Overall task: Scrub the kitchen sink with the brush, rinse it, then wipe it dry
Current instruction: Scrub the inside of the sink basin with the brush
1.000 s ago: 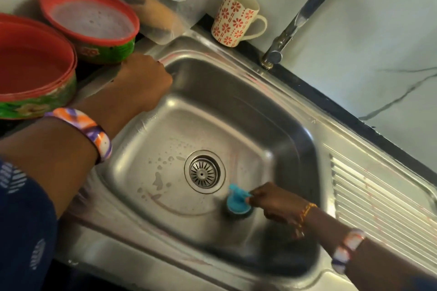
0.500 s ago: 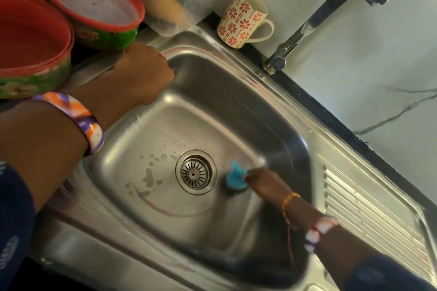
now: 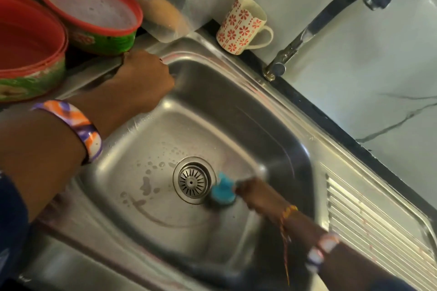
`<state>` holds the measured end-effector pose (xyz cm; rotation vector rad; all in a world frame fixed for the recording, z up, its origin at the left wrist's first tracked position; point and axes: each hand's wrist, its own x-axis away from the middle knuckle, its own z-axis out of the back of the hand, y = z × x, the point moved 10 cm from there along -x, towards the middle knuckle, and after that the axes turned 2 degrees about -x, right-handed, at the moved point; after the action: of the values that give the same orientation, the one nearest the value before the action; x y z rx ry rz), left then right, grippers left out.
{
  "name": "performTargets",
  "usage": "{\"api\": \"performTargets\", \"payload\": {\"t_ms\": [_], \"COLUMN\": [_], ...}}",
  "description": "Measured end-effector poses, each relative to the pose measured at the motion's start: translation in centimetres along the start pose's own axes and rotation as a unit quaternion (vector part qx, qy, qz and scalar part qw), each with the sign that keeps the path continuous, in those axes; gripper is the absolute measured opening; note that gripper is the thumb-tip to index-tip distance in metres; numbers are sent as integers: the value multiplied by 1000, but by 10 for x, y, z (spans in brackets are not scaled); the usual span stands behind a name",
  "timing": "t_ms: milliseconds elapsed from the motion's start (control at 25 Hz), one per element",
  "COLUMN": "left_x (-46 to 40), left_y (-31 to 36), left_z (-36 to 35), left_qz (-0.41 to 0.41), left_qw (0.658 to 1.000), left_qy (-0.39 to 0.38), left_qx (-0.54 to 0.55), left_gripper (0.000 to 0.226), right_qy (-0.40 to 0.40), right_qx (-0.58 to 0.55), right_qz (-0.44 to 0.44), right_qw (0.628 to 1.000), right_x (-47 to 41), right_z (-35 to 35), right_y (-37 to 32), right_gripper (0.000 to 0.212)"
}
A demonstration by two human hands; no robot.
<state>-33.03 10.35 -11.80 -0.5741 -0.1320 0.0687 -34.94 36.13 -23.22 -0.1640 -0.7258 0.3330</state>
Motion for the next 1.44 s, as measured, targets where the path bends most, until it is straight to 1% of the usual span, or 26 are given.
{"api": "performTargets", "payload": {"t_ms": [40,80,160,240,320,360,400,480,520,560,600,680,720,800,840,880,920,1000,1040,1120,1160,1200,1280,1360,1400,1440], "left_x": [-1,-2,-1,4,7,9,9,8,7,5,4,3,4,8,9,11,11,12,12,10,8,7,8,8,8,8], "left_y": [1,2,0,-4,-5,-6,-7,-6,-4,-2,0,-1,-3,-6,-7,-9,-10,-18,-21,-27,-28,-31,-36,-37,-37,-37], "left_z": [-1,-2,-4,-5,-4,-3,-2,-2,-4,-6,-7,-7,-6,-3,-4,-6,-8,-13,-16,-23,-24,-24,-28,-33,-34,-34], "left_qz": [0,2,10,18,19,20,20,16,14,13,13,12,15,19,21,26,31,40,46,58,60,64,70,65,62,56], "left_qw": [1000,1000,1000,1000,1000,1000,1000,1000,1000,1000,1000,1000,1000,1000,1000,1000,1000,999,999,997,996,995,992,989,987,986], "left_qy": [-3,-9,-17,-17,-10,-7,-4,0,0,-3,-5,-3,0,5,3,-1,-2,-1,-3,-6,2,17,33,40,43,49], "left_qx": [-2,-6,-9,-5,-8,-10,-10,-9,-11,-16,-19,-23,-23,-22,-18,-12,-7,7,20,50,60,71,99,130,142,151], "left_gripper": [32,33,33,32,31,31,32,33,34,36,37,36,36,37,37,36,34,33,32,34,35,37,40,41,42,43], "right_qy": [58,96,120,71,4,-7,10,110,141,163,168,157,133,37,-14,-54,-75,-71,-65,-66,-66,-62,-59,-59,-69,-79], "right_qx": [28,23,11,18,6,38,76,137,147,144,148,175,189,183,152,98,33,-69,-77,-39,-19,1,40,22,1,-27], "right_qz": [4,1,1,27,20,13,13,3,0,1,-8,-70,-93,-108,-103,-100,-89,-43,-12,45,51,44,1,-51,-51,-21], "right_qw": [998,995,993,997,1000,999,997,984,979,976,975,969,968,976,983,989,993,994,995,996,996,997,997,997,996,996], "right_x": [-28,-48,-61,-25,25,34,26,-12,-34,-51,-64,-62,-48,-6,15,33,45,42,33,16,16,20,39,56,58,53], "right_z": [26,46,49,16,-20,-27,-21,18,33,44,50,58,55,33,14,-8,-26,-47,-51,-48,-42,-35,-23,-24,-32,-42], "right_y": [-8,-15,-15,-9,6,16,23,15,5,-6,-10,12,29,58,61,55,38,-14,-38,-74,-75,-61,-14,17,10,-10], "right_gripper": [31,33,31,27,29,30,32,35,37,38,38,39,39,32,27,25,25,24,26,26,26,27,29,28,27,25]}}
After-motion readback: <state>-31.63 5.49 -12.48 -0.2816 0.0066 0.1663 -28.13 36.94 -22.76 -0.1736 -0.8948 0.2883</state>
